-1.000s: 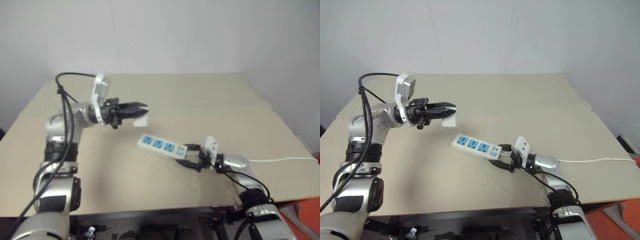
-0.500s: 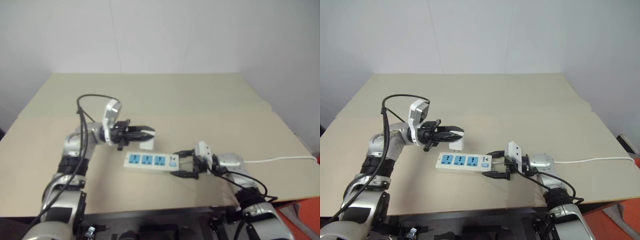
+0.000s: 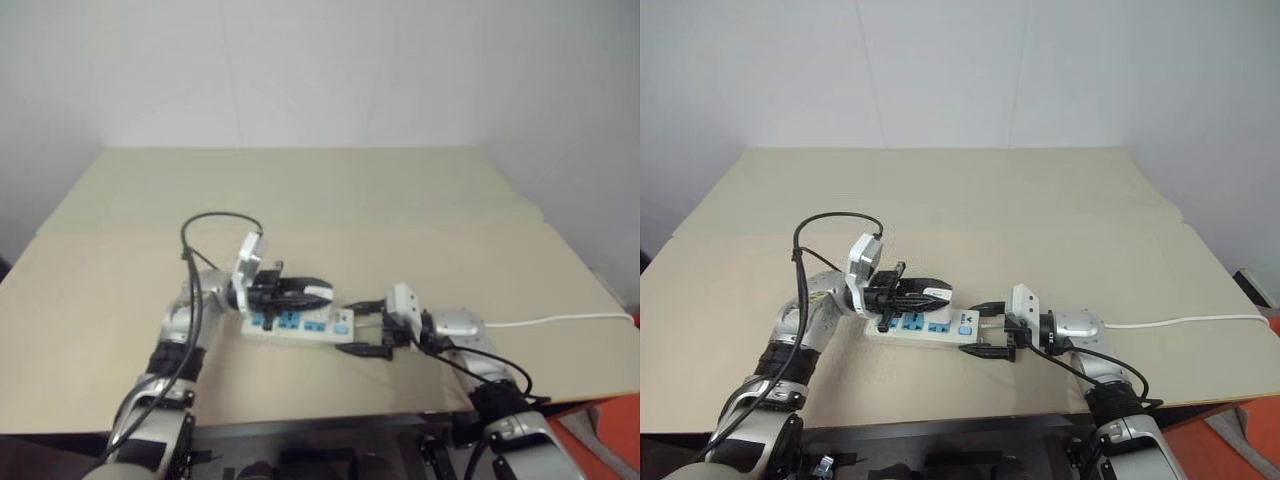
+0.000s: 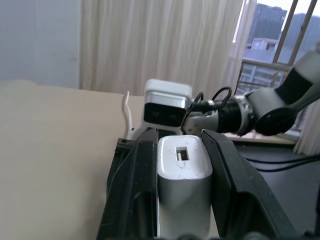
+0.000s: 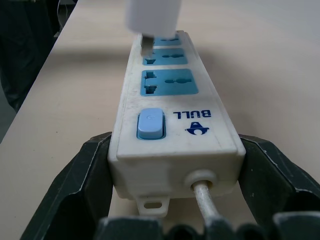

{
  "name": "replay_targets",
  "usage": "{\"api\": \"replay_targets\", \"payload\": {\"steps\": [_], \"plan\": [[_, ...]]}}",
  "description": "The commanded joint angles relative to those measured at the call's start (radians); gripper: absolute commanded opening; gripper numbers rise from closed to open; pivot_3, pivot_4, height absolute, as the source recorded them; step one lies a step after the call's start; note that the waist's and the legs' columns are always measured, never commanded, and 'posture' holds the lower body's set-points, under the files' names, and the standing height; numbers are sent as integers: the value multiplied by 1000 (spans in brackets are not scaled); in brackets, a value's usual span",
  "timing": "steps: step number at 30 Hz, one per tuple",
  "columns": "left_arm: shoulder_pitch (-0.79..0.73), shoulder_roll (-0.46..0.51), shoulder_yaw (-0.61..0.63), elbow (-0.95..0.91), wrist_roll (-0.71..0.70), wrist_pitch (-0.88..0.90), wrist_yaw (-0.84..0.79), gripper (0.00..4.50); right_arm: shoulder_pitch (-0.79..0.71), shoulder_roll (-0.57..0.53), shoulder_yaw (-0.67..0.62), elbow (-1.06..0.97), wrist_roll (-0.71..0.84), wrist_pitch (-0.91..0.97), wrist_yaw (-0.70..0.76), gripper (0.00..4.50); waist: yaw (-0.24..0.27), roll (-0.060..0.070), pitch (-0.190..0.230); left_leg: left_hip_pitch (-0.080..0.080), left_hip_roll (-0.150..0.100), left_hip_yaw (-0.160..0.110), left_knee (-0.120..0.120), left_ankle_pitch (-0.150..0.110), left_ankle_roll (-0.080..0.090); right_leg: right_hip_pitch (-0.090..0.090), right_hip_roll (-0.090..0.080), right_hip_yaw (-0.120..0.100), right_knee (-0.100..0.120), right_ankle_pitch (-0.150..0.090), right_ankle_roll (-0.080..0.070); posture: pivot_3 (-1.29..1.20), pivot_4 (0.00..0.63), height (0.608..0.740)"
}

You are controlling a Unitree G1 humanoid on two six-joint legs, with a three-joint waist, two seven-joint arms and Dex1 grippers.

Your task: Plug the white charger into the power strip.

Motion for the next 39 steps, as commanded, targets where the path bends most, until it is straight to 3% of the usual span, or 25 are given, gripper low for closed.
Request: {"api": "replay_targets", "payload": {"steps": [1,25,39], "plan": [[-30,-4,-4,25,11,-49,-14,1017,-10,6,5,-35,13,0,0,3416,0,0,0,0,0,0,0,0,0,0,0,0,0,0,0,0,150,740],[-20,11,-48,68,20,-97,-48,1017,-10,-3,36,68,-66,-97,-36,3416,1,0,0,1,0,0,0,0,0,1,0,0,0,0,0,0,150,740],[-18,6,-64,178,71,-212,-46,1017,-10,-3,37,63,-62,-95,-47,3416,1,0,0,2,0,0,0,0,0,3,0,0,0,0,0,0,150,740]]}}
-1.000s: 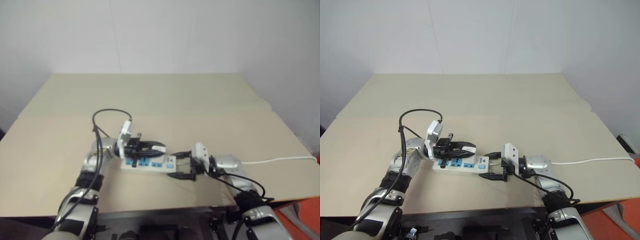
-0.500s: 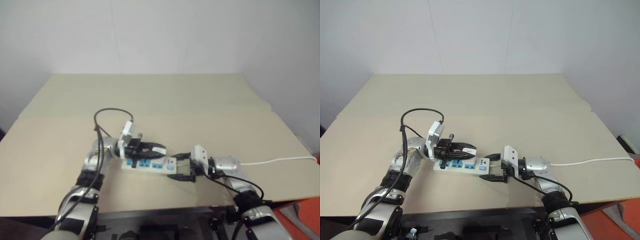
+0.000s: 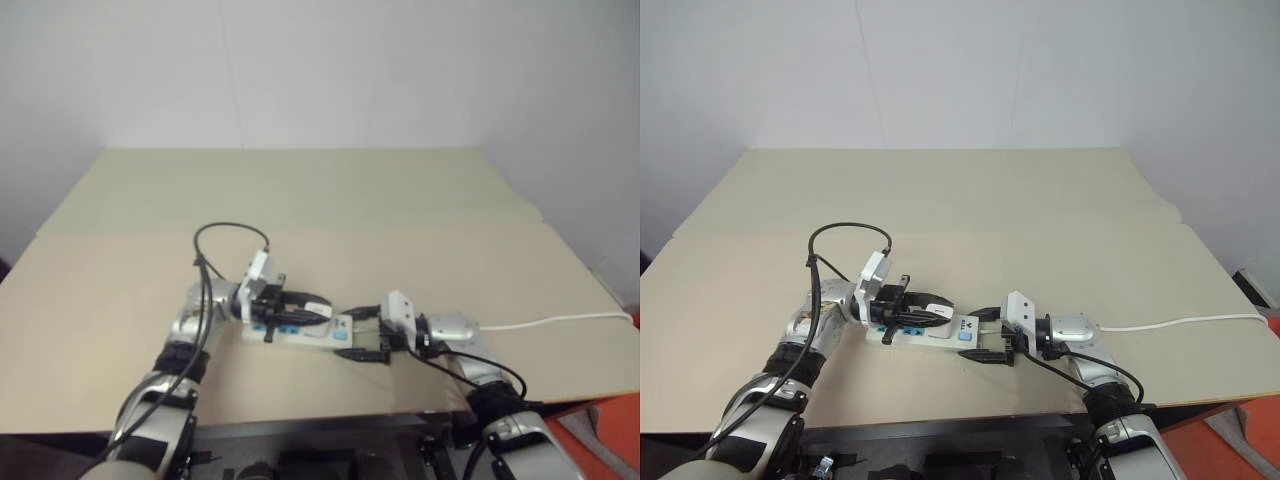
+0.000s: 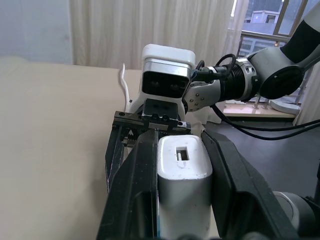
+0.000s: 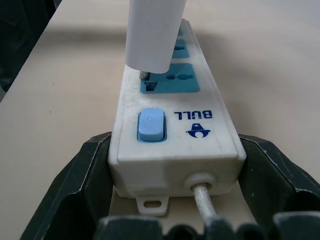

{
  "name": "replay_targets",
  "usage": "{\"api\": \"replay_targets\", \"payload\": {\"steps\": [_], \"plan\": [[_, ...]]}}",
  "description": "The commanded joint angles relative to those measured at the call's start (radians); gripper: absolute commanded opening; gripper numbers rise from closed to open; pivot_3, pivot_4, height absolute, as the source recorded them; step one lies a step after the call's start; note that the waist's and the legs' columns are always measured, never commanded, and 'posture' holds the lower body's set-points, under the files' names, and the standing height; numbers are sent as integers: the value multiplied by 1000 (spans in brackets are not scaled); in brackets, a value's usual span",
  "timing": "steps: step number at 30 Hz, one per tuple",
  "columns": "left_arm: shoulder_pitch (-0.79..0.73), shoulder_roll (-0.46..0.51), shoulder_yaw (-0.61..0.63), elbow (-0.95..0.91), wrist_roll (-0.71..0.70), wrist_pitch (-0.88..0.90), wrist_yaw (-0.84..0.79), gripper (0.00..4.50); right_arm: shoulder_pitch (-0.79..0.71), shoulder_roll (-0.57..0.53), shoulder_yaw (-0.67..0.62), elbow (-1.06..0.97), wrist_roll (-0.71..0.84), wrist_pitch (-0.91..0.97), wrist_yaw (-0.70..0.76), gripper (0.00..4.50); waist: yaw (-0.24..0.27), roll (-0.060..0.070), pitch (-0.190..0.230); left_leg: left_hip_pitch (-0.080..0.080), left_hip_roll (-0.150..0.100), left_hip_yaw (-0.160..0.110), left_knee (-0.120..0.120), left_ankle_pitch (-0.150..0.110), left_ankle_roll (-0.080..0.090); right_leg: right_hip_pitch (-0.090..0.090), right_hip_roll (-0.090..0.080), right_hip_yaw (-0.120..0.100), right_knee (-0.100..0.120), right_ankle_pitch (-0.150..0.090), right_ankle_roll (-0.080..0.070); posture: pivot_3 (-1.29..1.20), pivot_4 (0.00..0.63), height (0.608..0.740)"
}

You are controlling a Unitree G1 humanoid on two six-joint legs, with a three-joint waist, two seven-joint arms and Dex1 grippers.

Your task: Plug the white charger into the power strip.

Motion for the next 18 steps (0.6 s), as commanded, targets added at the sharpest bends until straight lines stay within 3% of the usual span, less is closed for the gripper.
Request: {"api": "replay_targets", "payload": {"steps": [1,9,18], "plan": [[-5,-2,4,31,29,-37,0,1017,-7,-1,6,-4,-13,-9,-13,3416,0,0,0,1,0,0,0,0,0,0,0,0,0,0,0,0,150,740],[-15,-14,12,82,31,-70,-2,1017,-5,0,10,-10,-14,-8,-16,3416,0,0,0,4,0,0,0,0,0,4,0,0,0,0,0,0,150,740],[12,19,-58,51,-32,-66,-4,1017,0,0,8,-17,-12,-8,-20,3416,-1,0,0,5,0,0,-1,0,1,6,0,0,-1,0,0,0,150,740]]}}
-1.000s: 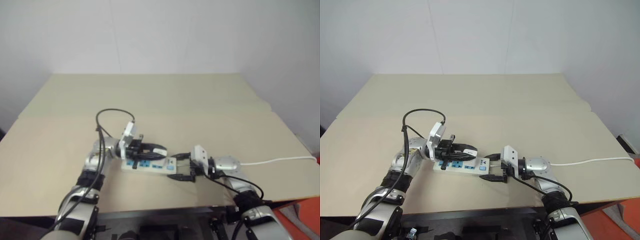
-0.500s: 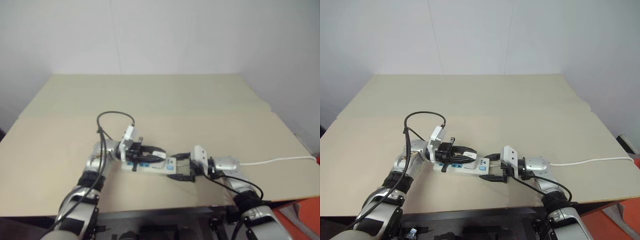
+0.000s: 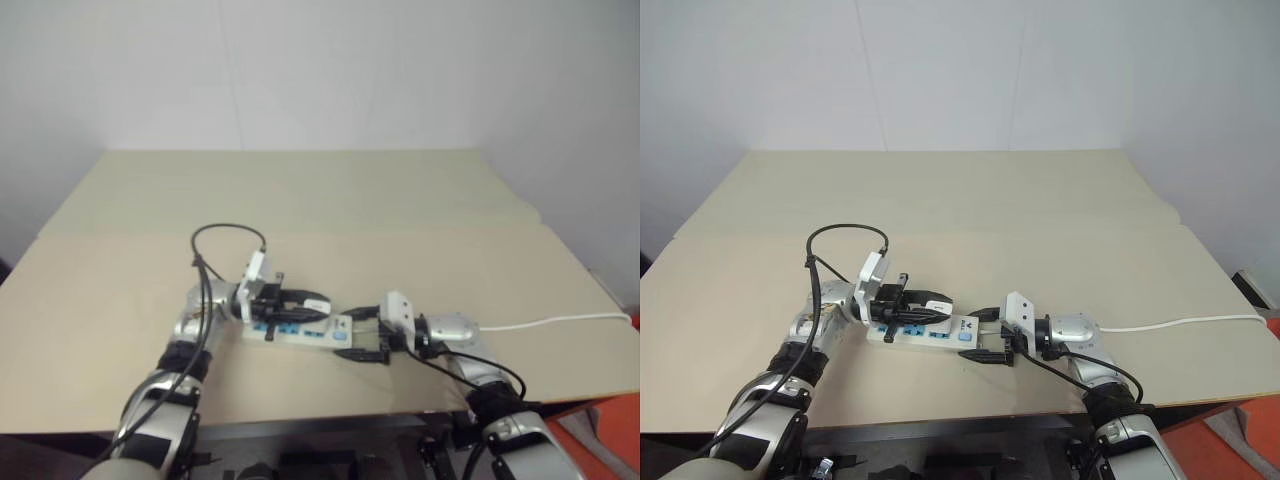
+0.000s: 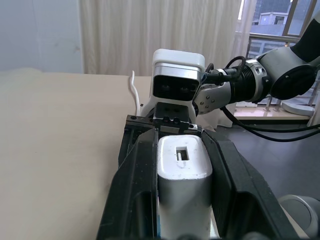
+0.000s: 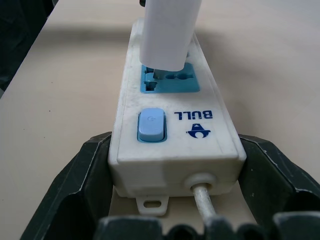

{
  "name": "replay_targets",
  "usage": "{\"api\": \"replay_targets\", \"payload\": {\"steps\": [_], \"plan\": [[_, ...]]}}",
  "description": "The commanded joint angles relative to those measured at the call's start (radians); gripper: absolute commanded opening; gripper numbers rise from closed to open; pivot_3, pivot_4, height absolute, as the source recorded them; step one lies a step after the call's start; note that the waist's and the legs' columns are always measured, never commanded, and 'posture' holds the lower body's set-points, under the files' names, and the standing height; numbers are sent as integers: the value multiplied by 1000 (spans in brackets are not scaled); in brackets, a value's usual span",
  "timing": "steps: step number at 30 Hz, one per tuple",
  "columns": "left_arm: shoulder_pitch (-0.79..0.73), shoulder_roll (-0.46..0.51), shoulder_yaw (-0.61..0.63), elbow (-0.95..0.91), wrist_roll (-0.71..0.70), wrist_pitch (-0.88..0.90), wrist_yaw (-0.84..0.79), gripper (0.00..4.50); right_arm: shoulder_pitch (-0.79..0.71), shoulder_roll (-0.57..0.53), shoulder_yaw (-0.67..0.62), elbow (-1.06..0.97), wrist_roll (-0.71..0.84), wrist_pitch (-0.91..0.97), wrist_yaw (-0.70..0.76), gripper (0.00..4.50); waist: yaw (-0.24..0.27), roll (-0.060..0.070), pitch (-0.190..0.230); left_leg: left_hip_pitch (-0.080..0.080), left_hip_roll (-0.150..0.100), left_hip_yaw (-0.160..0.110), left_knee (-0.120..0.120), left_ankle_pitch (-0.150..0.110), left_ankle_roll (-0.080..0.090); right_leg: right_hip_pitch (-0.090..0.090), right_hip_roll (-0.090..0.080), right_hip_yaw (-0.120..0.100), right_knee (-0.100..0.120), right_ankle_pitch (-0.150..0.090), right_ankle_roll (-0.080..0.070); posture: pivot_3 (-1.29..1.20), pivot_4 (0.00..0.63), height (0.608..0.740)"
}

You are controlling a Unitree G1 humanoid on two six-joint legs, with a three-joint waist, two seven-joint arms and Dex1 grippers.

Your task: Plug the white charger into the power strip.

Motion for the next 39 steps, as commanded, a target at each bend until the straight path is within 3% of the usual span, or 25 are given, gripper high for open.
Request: {"api": "replay_targets", "payload": {"steps": [1,19,31,39], "plan": [[26,16,-43,-2,-1,-7,-4,1017,-1,0,3,-16,-6,-9,-13,3416,0,0,0,0,0,0,0,0,0,0,0,0,0,0,0,0,150,740],[15,7,-71,182,17,-186,-4,1017,9,1,5,-29,-3,-10,-20,3416,1,0,-1,10,0,0,-1,-2,4,11,0,0,-3,0,0,0,150,740],[-2,60,-210,153,-96,-98,-4,1017,25,-1,5,-53,-3,3,-41,3416,0,0,-4,10,1,0,-1,-3,5,11,0,0,-4,0,0,0,150,740],[-6,64,-198,157,-161,-38,-4,1017,37,-2,8,-62,-10,5,-51,3416,0,0,-4,10,1,0,-2,-4,6,10,1,0,-5,-1,0,0,150,740]]}}
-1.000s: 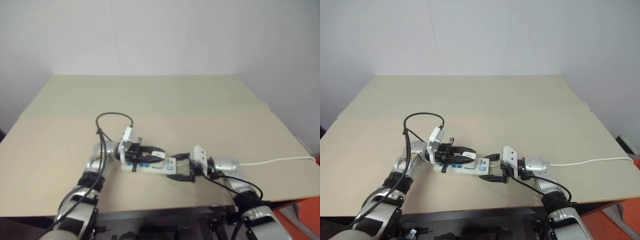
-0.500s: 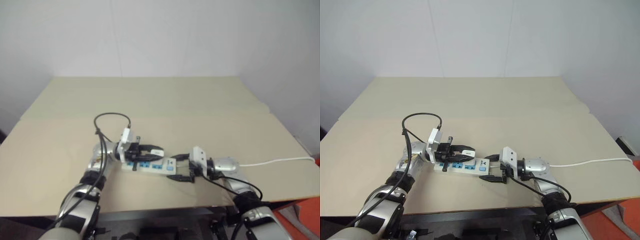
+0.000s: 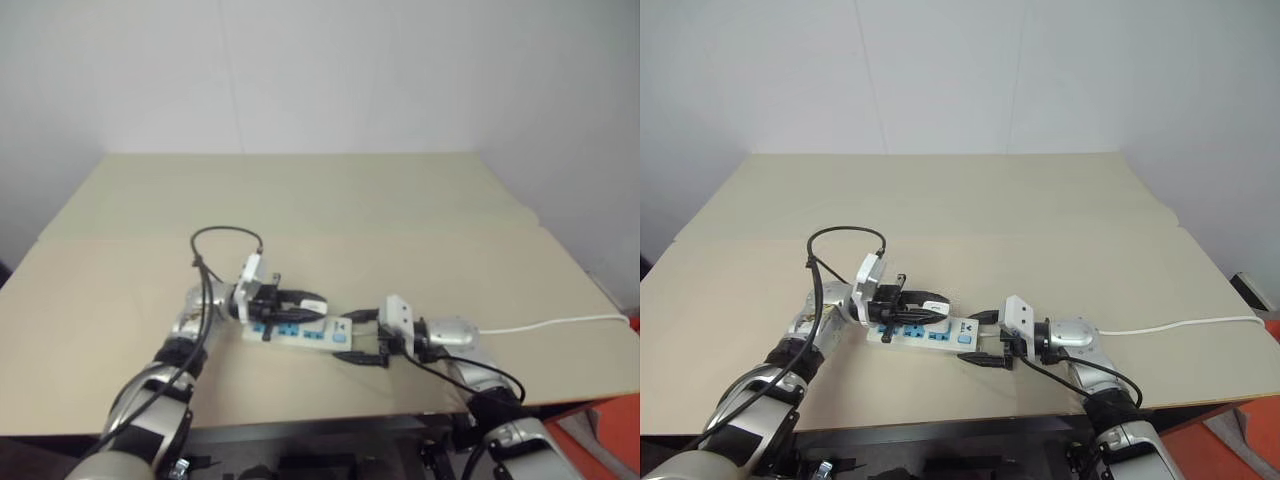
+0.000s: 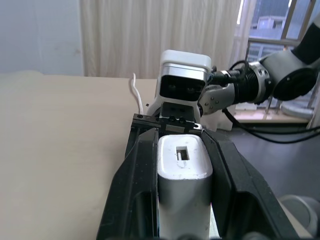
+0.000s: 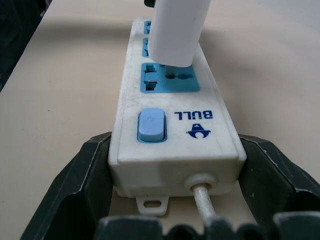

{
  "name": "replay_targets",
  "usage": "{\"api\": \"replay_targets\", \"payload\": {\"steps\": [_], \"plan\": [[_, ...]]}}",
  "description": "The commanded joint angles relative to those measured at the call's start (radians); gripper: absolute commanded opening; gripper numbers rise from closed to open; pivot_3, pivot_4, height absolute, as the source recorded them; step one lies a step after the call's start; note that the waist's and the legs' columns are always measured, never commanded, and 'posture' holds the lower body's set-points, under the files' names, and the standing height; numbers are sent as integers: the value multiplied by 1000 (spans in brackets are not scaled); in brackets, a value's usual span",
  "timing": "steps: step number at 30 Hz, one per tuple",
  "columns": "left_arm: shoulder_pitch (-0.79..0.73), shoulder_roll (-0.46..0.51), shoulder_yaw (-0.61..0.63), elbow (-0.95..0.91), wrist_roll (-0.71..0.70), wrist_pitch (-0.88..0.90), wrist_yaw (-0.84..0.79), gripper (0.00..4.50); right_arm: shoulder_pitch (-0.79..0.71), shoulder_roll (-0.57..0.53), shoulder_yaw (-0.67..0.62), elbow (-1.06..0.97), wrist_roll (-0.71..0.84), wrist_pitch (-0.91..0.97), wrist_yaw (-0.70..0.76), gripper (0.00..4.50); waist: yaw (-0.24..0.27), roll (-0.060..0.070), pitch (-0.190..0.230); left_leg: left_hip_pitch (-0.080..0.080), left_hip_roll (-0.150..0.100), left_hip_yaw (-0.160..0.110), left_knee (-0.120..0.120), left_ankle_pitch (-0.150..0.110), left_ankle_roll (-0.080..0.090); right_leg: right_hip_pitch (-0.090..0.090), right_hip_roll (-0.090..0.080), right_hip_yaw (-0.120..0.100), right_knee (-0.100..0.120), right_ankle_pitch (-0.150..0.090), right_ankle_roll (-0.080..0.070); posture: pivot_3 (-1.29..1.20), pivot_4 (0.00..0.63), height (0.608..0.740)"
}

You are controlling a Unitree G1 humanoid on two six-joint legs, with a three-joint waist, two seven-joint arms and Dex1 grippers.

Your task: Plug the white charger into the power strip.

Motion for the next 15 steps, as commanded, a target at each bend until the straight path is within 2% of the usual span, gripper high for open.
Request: {"api": "replay_targets", "payload": {"steps": [1,7,12,15], "plan": [[36,8,-42,23,1,57,-19,1017,2,-1,4,-23,-8,3,-19,3416,0,0,0,0,0,0,0,0,0,0,0,0,0,0,0,0,150,740],[36,-5,-61,36,5,45,-19,1017,0,1,5,-27,-7,10,-25,3416,-1,0,0,0,0,0,0,0,0,0,1,0,0,0,0,0,150,740],[14,-24,-29,62,7,43,-19,1017,5,-2,4,-31,-10,12,-28,3416,0,0,0,0,0,0,0,0,0,0,1,0,0,0,0,0,150,740],[-1,-28,-26,78,38,-13,-19,1017,13,-2,3,-39,-4,17,-28,3416,2,0,0,0,0,0,0,0,0,0,0,0,0,0,0,0,150,740]]}}
